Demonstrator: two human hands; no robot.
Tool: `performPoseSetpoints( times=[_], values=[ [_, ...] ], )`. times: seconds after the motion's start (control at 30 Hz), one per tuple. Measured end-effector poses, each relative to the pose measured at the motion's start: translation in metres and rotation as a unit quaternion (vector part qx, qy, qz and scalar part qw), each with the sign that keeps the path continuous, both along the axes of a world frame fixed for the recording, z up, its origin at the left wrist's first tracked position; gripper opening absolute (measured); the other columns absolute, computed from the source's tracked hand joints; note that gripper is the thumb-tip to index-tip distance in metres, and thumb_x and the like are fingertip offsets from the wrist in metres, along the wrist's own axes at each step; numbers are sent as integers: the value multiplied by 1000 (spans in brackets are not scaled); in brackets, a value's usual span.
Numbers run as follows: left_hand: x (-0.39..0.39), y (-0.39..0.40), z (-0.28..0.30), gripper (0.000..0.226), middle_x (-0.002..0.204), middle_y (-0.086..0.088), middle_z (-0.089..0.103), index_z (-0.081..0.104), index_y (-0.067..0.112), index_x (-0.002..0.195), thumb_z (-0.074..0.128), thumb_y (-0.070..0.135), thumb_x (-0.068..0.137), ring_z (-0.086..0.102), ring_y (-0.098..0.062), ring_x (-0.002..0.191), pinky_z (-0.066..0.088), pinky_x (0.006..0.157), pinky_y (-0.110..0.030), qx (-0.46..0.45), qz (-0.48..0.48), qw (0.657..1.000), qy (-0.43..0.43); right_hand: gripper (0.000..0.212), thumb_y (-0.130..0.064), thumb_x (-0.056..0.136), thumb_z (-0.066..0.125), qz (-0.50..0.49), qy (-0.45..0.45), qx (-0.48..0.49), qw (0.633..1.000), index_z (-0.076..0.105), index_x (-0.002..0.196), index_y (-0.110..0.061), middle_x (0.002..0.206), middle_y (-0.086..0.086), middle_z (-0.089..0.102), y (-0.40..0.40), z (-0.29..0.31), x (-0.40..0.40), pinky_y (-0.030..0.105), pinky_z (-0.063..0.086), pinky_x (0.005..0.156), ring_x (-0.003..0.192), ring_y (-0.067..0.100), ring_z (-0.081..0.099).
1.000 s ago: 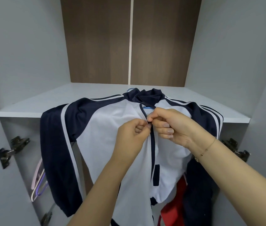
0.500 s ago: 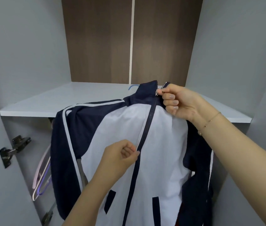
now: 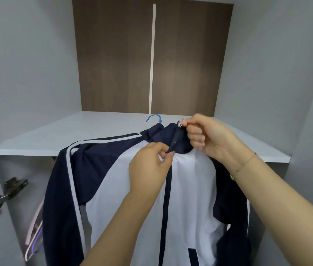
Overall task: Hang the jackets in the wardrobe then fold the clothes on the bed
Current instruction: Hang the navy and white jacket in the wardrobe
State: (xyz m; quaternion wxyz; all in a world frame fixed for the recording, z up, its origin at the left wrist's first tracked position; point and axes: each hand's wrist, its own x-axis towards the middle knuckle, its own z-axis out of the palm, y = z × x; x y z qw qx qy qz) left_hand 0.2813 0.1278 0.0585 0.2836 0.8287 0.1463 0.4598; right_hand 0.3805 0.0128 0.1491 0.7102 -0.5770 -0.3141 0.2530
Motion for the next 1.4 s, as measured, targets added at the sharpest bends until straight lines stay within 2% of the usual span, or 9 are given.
performPoseSetpoints(
  times=[0.1,0.2,0.4,0.5,0.7,0.93,1.03,1.13,1.4],
  values=[
    [-4,7,-2,15,74,15,59,60,29,76,67,36,86,50,-4,69,39,60,-22,-30,-29,999,0,24,-9,95,42,17,-22,-27,999,57,76,-5,42,-6,35,4,15,3,16,19,32,33,6,27],
    [-9,20,1,19,84,18,56,58,29,74,68,42,84,42,-3,94,32,74,-22,56,-11,998,33,23,-9,94,45,-9,-156,-127,980,62,78,-5,46,1,42,10,12,4,20,27,37,37,12,35],
    [-10,81,29,45,122,11,58,51,30,125,44,60,93,46,-14,126,14,115,-43,20,102,984,143,31,-9,91,46,-79,-227,-167,956,60,64,-10,57,5,65,13,1,20,17,49,58,55,11,59],
    [-4,102,38,35,112,12,64,62,33,114,51,58,93,56,-17,113,31,102,-39,32,117,967,224,34,-7,87,47,-92,-245,-156,953,60,57,-13,62,1,67,14,-13,26,15,46,64,60,7,58],
    [-1,104,38,24,73,9,65,66,24,76,58,37,95,59,-21,78,34,70,-32,25,102,984,145,17,-3,91,57,-91,-262,-79,957,65,83,-15,77,-1,64,2,-25,28,12,49,65,70,8,60],
    [-34,77,29,20,86,24,65,70,34,73,64,33,92,59,2,85,43,69,-24,-24,-31,999,-4,27,-26,94,63,-186,-340,23,922,62,122,-25,117,-7,65,-17,-1,8,13,46,86,99,2,63],
    [-40,55,12,19,89,26,63,70,37,73,65,33,90,58,2,86,40,68,-20,11,-47,999,12,22,-22,99,54,-77,-324,50,942,66,117,-15,99,10,72,-15,7,-13,22,55,80,80,14,69],
    [-46,46,-11,17,88,25,65,70,40,73,69,31,88,60,-1,85,44,70,-25,5,-76,997,20,28,-22,103,47,-89,-386,3,918,71,89,-16,58,-7,54,-15,-7,-31,19,41,51,45,9,45],
    [-64,80,-80,27,80,20,64,62,41,67,69,27,89,62,-5,82,49,71,-29,-55,-40,996,58,31,-21,103,45,-59,-319,-36,945,71,85,-22,51,-14,42,-41,-86,-56,16,30,45,44,1,33]
  ],
)
